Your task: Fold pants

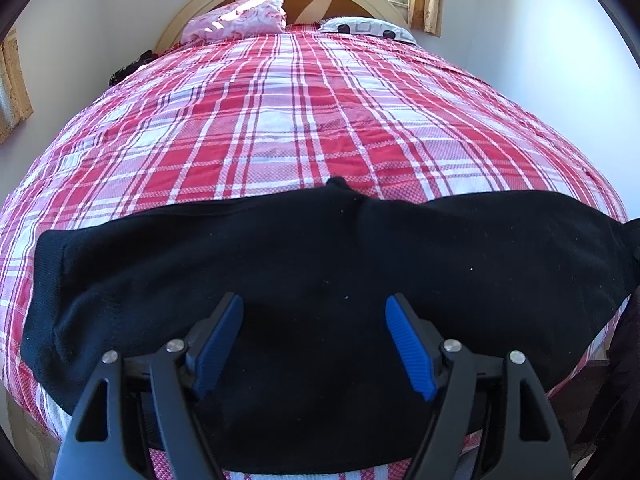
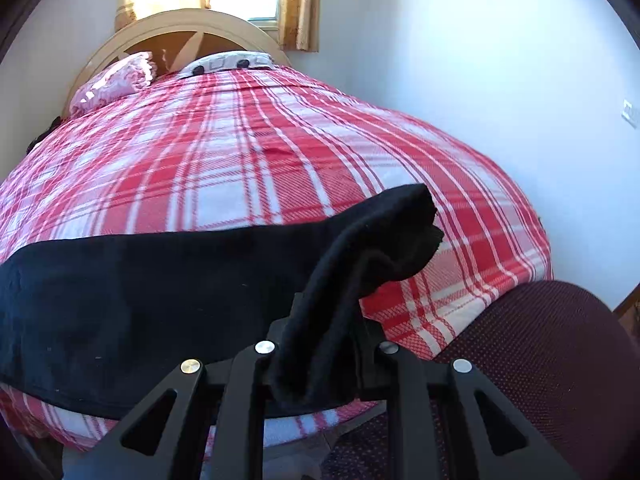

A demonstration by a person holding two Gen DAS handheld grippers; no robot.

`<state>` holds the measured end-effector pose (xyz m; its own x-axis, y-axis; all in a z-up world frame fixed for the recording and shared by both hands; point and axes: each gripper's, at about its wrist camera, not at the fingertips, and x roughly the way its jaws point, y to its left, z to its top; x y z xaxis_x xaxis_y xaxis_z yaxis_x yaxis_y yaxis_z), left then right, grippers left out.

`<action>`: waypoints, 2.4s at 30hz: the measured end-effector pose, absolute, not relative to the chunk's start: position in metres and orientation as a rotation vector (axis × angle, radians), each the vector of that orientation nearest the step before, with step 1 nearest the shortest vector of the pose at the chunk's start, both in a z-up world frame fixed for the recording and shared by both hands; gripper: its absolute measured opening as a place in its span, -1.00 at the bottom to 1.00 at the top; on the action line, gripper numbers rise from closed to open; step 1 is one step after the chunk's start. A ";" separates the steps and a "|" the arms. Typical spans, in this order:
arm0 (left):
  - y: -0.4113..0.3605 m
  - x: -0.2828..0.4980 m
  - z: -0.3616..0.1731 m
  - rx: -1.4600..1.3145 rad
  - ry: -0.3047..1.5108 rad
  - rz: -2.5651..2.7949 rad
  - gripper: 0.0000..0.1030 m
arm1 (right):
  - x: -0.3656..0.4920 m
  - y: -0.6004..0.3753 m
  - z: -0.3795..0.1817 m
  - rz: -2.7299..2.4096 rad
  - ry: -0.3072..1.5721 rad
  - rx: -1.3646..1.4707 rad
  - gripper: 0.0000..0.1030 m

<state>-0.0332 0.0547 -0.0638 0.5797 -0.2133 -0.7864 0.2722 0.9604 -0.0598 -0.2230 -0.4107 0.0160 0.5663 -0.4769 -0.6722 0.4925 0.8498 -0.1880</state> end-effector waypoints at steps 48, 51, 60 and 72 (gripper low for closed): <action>0.051 -0.038 -0.048 0.010 0.892 -0.458 0.57 | -0.179 -0.265 0.017 -0.095 0.608 0.220 0.27; 0.030 -0.038 -0.038 0.009 0.881 -0.535 0.57 | -0.169 -0.316 0.015 -0.181 0.634 0.340 0.26; -0.032 -0.044 -0.015 0.044 0.849 -0.636 0.57 | -0.142 -0.350 -0.016 -0.166 0.689 0.391 -0.50; -0.080 -0.055 -0.049 0.263 0.852 -0.605 0.57 | -0.150 -0.343 -0.012 -0.226 0.644 0.342 -0.46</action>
<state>-0.0552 -0.0795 -0.0492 0.5049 -0.3927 -0.7687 0.5958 0.8029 -0.0188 -0.1502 -0.3433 -0.0123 0.7783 -0.1002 -0.6198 0.3097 0.9200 0.2402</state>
